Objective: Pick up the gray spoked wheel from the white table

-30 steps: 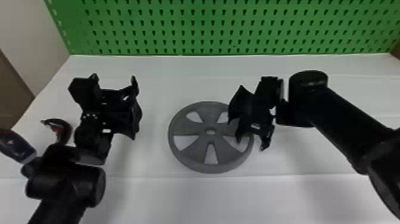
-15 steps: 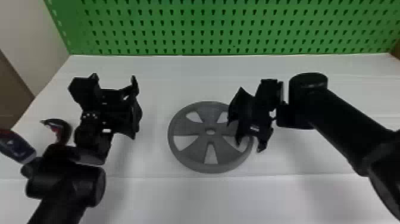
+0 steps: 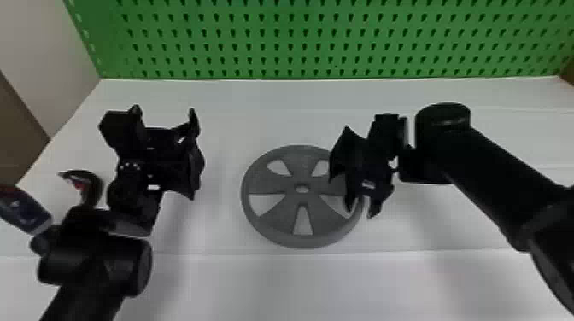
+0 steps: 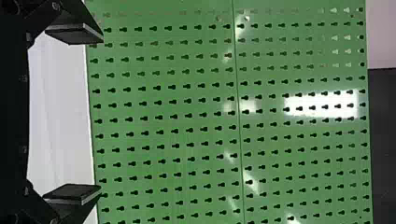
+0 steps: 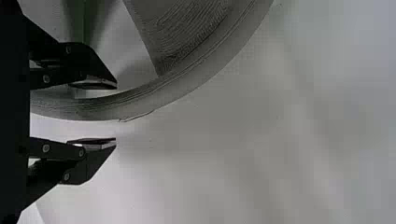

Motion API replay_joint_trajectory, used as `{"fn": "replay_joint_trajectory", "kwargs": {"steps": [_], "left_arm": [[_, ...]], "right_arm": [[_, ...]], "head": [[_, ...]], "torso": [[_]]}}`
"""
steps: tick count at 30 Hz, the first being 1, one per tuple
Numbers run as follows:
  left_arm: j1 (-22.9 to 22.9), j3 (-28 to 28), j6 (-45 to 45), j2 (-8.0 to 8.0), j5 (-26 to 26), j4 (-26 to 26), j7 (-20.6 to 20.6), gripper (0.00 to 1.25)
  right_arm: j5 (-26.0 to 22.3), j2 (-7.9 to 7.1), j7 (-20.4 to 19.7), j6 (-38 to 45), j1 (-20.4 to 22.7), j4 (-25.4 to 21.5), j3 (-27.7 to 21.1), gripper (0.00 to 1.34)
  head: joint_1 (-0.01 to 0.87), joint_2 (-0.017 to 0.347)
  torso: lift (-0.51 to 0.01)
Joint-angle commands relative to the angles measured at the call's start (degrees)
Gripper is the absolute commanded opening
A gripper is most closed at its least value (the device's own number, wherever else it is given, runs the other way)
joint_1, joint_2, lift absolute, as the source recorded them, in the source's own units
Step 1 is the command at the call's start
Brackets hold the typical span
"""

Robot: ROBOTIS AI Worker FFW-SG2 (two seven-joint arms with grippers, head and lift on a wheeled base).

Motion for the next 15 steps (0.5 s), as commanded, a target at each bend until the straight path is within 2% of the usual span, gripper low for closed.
{"fn": "replay_joint_trajectory", "kwargs": {"steps": [1, 6, 10, 15], "left_arm": [[-0.1, 0.0, 0.0, 0.00, 0.0, 0.0, 0.0, 1.10], [0.0, 0.1, 0.0, 0.00, 0.0, 0.0, 0.0, 1.10], [0.0, 0.0, 0.0, 0.00, 0.0, 0.0, 0.0, 1.10], [0.0, 0.0, 0.0, 0.00, 0.0, 0.0, 0.0, 1.10]], "right_arm": [[1.0, 0.05, 0.0, 0.5, 0.0, 0.0, -0.4, 0.42], [3.1, 0.14, 0.0, 1.0, -0.1, -0.1, -0.9, 0.40], [4.0, 0.32, 0.0, 1.6, -0.2, -0.2, -1.6, 0.26], [4.7, 0.40, 0.0, 1.8, -0.3, -0.4, -1.9, 0.26]], "head": [[0.806, 0.044], [0.806, 0.044], [0.806, 0.044], [0.806, 0.044]], "torso": [[-0.098], [-0.098], [-0.098], [-0.098]]}}
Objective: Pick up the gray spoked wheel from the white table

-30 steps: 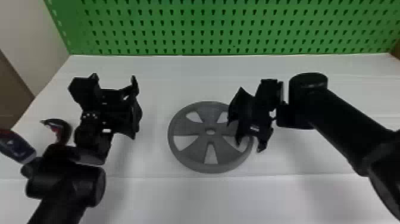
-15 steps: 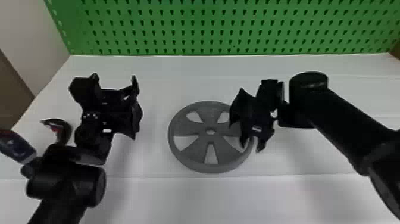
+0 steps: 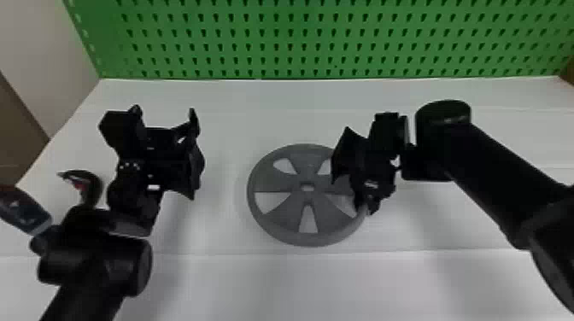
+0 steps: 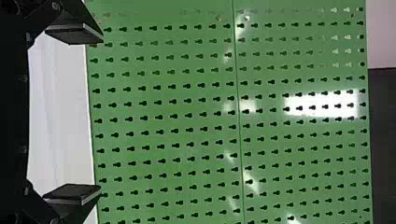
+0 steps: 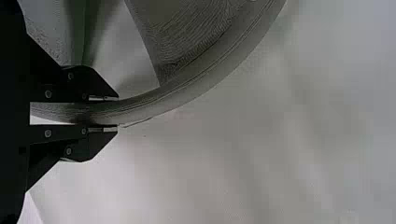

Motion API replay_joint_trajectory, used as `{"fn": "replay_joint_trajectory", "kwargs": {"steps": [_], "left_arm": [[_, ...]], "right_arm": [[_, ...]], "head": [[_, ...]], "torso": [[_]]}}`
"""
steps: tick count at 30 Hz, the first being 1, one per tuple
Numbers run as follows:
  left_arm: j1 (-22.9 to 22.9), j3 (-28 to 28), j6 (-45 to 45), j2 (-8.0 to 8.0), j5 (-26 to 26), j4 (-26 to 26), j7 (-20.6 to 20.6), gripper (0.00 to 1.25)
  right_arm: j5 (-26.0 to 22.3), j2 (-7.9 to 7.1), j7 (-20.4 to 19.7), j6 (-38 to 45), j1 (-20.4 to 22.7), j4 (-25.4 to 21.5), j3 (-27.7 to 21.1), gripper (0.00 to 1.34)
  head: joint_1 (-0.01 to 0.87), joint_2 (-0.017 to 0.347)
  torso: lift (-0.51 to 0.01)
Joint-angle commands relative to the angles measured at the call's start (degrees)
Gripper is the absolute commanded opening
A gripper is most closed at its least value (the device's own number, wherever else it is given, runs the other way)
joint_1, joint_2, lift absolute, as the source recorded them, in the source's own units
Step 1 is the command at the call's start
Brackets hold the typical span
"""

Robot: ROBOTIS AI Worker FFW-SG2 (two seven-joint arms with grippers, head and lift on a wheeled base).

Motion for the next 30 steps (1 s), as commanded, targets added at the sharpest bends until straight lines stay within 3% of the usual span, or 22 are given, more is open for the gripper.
{"fn": "replay_joint_trajectory", "kwargs": {"steps": [1, 12, 16, 24, 30], "left_arm": [[0.0, 0.0, 0.0, 0.00, 0.0, 0.0, 0.0, 1.10], [-0.1, 0.1, 0.0, 0.00, -0.1, 0.0, 0.1, 1.10], [0.0, 0.2, 0.0, 0.00, -0.1, 0.0, 0.1, 1.10], [0.3, 0.3, -0.1, 0.00, -0.1, 0.0, 0.1, 1.10], [0.3, 0.4, -0.1, 0.00, -0.1, 0.0, 0.1, 1.10]], "right_arm": [[0.4, 0.07, 0.0, 0.2, -0.1, -0.1, -0.3, 0.26], [0.8, 0.16, 0.0, 0.6, -0.1, -0.4, -0.7, 0.26], [2.8, 0.25, 0.0, 1.5, -0.1, -1.1, -3.1, 0.26], [8.1, -0.19, -0.1, 5.3, -0.1, -5.7, -10.7, 0.26], [13.1, -0.72, -0.2, 7.4, -0.3, -11.5, -13.2, 0.26]], "head": [[0.806, 0.044], [0.806, 0.044], [0.806, 0.044], [0.806, 0.044], [0.806, 0.044]], "torso": [[-0.098], [-0.098], [-0.098], [-0.098], [-0.098]]}}
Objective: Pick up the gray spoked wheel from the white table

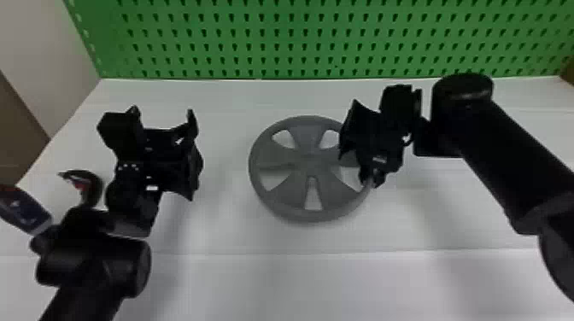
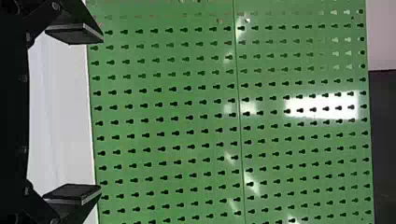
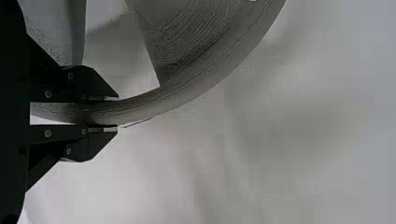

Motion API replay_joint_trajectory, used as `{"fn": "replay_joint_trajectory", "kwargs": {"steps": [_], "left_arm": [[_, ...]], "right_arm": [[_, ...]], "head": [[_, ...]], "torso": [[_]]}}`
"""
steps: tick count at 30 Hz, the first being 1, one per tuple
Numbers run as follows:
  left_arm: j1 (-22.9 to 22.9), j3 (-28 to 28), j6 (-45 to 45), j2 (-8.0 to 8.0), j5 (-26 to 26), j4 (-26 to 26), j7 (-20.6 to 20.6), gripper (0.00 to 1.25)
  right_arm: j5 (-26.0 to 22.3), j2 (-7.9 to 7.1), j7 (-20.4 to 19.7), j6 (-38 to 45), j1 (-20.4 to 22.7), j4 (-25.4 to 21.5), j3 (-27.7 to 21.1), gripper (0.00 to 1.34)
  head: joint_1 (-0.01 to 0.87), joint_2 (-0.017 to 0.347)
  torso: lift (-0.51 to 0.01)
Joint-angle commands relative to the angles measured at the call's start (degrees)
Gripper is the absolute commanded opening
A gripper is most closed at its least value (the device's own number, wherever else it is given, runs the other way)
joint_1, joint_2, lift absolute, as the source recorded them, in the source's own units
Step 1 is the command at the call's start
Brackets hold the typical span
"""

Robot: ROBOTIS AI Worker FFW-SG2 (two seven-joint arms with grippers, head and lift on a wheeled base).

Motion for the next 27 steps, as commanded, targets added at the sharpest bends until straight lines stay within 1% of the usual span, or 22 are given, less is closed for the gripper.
{"fn": "replay_joint_trajectory", "kwargs": {"steps": [1, 6, 10, 11, 13, 16, 19, 24, 26, 27], "left_arm": [[0.0, 0.0, 0.0, 0.00, 0.0, 0.0, 0.0, 1.10], [0.1, 0.3, 0.0, 0.00, 0.1, -0.2, 0.0, 1.10], [0.3, 0.5, 0.0, 0.00, 0.1, -0.5, 0.0, 1.10], [0.3, 0.5, 0.0, 0.00, 0.1, -0.6, 0.0, 1.10], [0.3, 0.5, 0.0, 0.00, 0.1, -0.7, 0.0, 1.10], [0.4, 0.6, 0.0, 0.00, 0.1, -1.0, 0.0, 1.10], [0.6, 1.0, 0.0, 0.00, 0.3, -1.3, 0.0, 1.10], [1.1, 1.5, 0.0, 0.00, 0.4, -1.9, 0.0, 1.10], [1.2, 1.7, 0.0, 0.00, 0.5, -2.4, 0.0, 1.10], [1.2, 1.8, 0.0, 0.00, 0.5, -2.6, 0.0, 1.10]], "right_arm": [[4.2, -0.42, 0.0, 1.5, -0.1, -4.9, -2.4, 0.26], [9.5, -1.04, 0.0, 1.7, 1.4, -12.2, -5.2, 0.26], [13.5, -0.86, 0.1, 2.1, 2.9, -16.9, -7.8, 0.26], [15.0, -0.86, 0.3, 2.0, 3.5, -18.7, -8.3, 0.26], [17.9, -0.68, 1.4, 2.0, 4.2, -21.0, -9.1, 0.26], [22.8, -0.42, 5.3, 1.7, 5.6, -24.5, -10.3, 0.26], [25.3, -0.16, 8.3, 0.3, 7.2, -27.1, -12.0, 0.26], [32.3, 0.63, 15.4, -3.1, 11.3, -32.7, -14.5, 0.26], [34.1, 0.99, 17.2, -3.3, 12.6, -34.6, -15.5, 0.26], [35.8, 1.07, 18.7, -3.7, 13.3, -35.4, -15.6, 0.26]], "head": [[0.806, 0.044], [0.806, 0.044], [0.806, 0.044], [0.806, 0.044], [0.806, 0.044], [0.806, 0.044], [0.806, 0.044], [0.806, 0.044], [0.806, 0.044], [0.806, 0.044]], "torso": [[-0.098], [-0.098], [-0.098], [-0.098], [-0.098], [-0.098], [-0.098], [-0.098], [-0.098], [-0.098]]}}
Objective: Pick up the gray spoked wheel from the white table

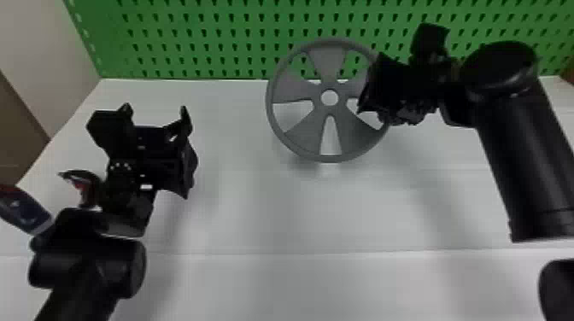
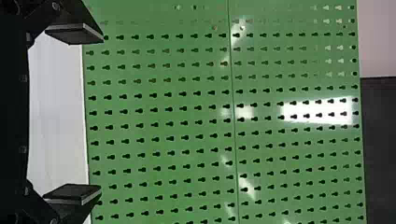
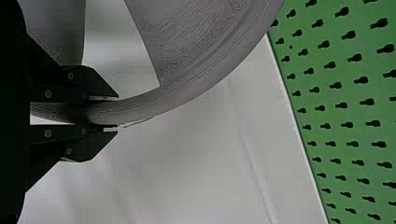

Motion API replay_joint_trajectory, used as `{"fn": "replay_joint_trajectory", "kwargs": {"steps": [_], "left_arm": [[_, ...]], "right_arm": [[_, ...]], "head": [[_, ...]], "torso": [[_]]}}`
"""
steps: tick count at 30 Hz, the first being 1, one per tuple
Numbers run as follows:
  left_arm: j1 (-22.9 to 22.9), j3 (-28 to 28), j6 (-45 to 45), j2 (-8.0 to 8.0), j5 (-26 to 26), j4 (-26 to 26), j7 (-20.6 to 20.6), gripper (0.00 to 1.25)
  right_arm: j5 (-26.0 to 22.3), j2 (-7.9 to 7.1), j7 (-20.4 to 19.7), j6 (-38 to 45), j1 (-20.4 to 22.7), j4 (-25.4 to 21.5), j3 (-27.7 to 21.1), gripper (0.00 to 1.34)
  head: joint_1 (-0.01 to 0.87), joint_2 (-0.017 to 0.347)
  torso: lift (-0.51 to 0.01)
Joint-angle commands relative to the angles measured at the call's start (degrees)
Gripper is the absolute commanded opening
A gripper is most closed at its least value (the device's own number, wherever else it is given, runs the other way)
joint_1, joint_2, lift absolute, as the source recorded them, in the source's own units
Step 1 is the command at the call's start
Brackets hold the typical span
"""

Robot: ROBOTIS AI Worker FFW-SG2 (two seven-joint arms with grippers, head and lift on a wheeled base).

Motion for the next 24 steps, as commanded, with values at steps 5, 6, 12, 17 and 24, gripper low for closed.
{"fn": "replay_joint_trajectory", "kwargs": {"steps": [5, 6, 12, 17, 24], "left_arm": [[0.6, 0.9, 0.0, 0.00, 0.5, -1.5, 0.0, 1.10], [0.6, 0.9, 0.0, 0.00, 0.7, -1.7, 0.0, 1.10], [0.6, 0.6, 0.0, -0.09, 1.1, -2.0, 0.0, 1.10], [0.8, 0.5, 0.0, -0.09, 1.4, -2.1, 0.0, 1.10], [1.0, 0.2, 0.0, -0.18, 1.9, -2.3, 0.0, 1.10]], "right_arm": [[14.4, 0.70, 11.2, -7.0, 7.7, -10.0, -0.7, 0.26], [16.1, 0.87, 12.8, -8.1, 8.7, -11.0, -0.8, 0.26], [24.8, 1.40, 24.9, -12.4, 13.2, -13.6, -3.1, 0.26], [32.3, 1.58, 32.6, -21.1, 17.4, -15.9, -2.2, 0.26], [41.3, 2.28, 41.4, -30.5, 20.8, -16.5, -1.4, 0.25]], "head": [[0.806, 0.044], [0.806, 0.044], [0.806, 0.044], [0.806, 0.044], [0.806, 0.044]], "torso": [[-0.098], [-0.098], [-0.098], [-0.098], [-0.098]]}}
